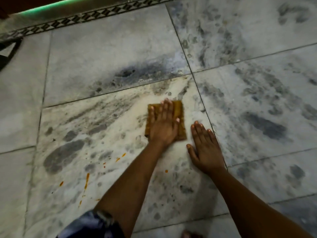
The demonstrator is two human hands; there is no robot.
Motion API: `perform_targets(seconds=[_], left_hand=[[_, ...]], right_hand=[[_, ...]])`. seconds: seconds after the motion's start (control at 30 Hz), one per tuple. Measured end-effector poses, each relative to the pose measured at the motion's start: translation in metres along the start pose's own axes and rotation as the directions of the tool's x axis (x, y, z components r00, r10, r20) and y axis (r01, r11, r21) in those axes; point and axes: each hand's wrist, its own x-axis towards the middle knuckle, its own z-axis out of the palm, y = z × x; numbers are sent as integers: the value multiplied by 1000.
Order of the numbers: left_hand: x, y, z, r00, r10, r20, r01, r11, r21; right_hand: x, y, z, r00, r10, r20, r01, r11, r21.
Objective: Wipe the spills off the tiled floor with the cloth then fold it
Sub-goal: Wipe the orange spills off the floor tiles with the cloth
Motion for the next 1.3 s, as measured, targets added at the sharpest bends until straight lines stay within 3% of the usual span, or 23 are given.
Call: perform_targets(seconds=[0.1,0.17,0.3,0.4,0.53,0.67,0.73,0.83,0.9,0.97,1.17,1.23,1.3], left_hand=[[-52,-5,8,983,172,-55,-171,985,28],[-69,-34,9,981,175,-86,-170,984,59],[-32,-68,-8,997,-61,-51,62,998,29],[21,-50,-16,981,-192,-22,191,981,-20],[14,-6,-7,1000,-13,-18,12,1000,-13],[-57,-22,9,981,179,-77,-177,984,27],[-69,-54,8,989,126,-83,-124,992,29],[-41,-86,-7,994,-82,-78,83,997,8],[-5,-86,-15,978,-201,-52,202,979,4],[15,-72,-18,972,-233,-28,233,972,-12],[-60,-35,7,994,77,-77,-77,997,6],[-88,-58,10,994,69,-89,-67,998,20],[-97,-91,3,994,-28,-110,30,999,15]], right_hand=[[6,-2,-3,1000,1,-18,-1,1000,7],[7,-3,-4,1000,1,-19,-1,1000,14],[6,-3,-2,1000,-4,-27,4,1000,11],[6,-4,-2,999,1,-34,-1,1000,10],[6,-4,-3,1000,1,-25,-1,1000,6],[6,-3,-3,1000,5,-28,-5,1000,17],[6,-4,-2,1000,1,-30,0,1000,18],[5,-4,-2,1000,6,-26,-6,1000,-8],[5,-5,-1,1000,8,-30,-9,1000,-14],[6,-6,-1,1000,3,-24,-4,1000,-19],[9,-16,-3,1000,6,-13,-6,1000,9],[10,-32,1,997,-71,1,71,997,35],[12,-46,8,987,-157,31,156,987,35]])
